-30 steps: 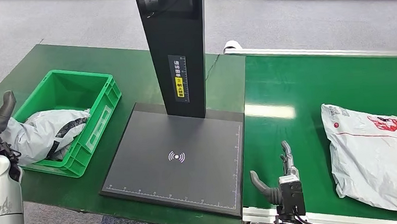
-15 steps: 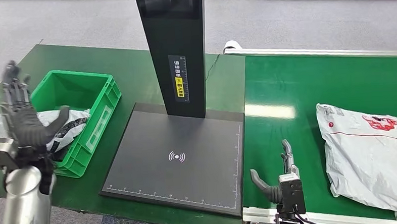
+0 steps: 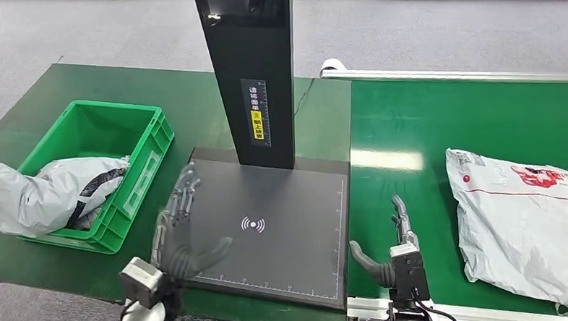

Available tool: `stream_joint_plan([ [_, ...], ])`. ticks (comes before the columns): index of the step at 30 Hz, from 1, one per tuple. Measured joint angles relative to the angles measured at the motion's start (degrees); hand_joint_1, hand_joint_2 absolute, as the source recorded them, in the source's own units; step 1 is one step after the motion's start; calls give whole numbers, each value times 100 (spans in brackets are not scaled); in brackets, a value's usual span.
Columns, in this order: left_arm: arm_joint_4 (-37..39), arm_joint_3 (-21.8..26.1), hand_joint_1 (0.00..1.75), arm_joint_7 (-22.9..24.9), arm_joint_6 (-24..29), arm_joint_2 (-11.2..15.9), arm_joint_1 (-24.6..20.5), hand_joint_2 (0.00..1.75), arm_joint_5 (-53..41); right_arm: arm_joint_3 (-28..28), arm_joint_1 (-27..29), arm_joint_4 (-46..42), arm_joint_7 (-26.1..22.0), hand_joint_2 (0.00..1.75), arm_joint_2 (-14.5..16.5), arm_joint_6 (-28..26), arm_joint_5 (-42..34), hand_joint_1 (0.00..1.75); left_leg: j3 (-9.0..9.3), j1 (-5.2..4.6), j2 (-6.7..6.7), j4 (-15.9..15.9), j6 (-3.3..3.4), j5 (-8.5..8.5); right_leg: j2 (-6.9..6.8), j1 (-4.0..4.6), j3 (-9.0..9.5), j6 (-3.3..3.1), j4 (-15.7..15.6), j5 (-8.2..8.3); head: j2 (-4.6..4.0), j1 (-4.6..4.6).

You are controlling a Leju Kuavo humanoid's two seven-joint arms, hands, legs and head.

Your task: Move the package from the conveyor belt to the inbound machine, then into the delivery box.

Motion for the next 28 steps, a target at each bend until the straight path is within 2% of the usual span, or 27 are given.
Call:
stream_joint_plan([
  [4,372,-90,0,-47,-221,-189,87,175,149,-17,70,-2,46,175,74,18,63,0,0,0,0,0,0,0,0,0,0,0,0,0,0,-1],
  [11,685,-69,0,-93,-418,-313,254,175,145,-159,186,-84,126,175,230,234,313,0,-1,0,0,0,0,0,0,0,-1,0,0,0,0,-2],
  [28,799,12,0,-87,-474,-398,370,175,75,-274,248,-100,128,175,329,263,363,0,-1,0,0,-1,0,0,0,0,0,0,0,0,0,-1],
])
